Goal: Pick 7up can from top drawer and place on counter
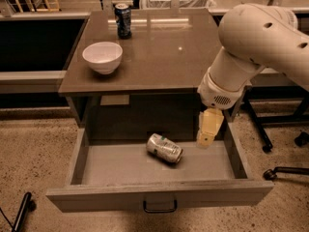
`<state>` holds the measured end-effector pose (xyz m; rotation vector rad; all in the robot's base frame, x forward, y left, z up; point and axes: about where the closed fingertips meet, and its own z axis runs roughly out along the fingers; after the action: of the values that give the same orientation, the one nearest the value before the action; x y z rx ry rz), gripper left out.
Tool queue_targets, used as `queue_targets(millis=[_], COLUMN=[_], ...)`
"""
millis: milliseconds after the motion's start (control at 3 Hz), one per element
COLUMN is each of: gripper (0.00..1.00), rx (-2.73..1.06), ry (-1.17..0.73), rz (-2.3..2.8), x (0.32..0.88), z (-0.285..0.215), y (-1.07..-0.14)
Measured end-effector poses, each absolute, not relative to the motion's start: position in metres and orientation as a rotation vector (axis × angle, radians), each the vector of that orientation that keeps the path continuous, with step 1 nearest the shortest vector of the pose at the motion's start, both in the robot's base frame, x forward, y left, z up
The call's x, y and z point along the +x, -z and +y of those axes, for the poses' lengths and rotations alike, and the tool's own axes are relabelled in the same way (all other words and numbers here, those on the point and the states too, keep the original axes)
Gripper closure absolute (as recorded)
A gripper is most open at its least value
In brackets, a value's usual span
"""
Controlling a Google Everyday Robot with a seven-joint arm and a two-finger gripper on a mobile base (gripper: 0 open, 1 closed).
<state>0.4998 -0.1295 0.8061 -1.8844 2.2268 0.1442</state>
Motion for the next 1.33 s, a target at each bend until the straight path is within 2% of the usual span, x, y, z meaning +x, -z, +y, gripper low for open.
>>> queue_targets(millis=[333, 667, 1333], gripper=[0.00, 0.07, 0.38], rx=[-1.886, -1.895, -1.842], ry=[-0.190, -0.184, -0.203], rz=[2.214, 2.185, 2.223], x=[0.495, 0.489, 0.497], z=[-0.112, -0.078, -0.042], y=[-0.781, -0.749, -0.679])
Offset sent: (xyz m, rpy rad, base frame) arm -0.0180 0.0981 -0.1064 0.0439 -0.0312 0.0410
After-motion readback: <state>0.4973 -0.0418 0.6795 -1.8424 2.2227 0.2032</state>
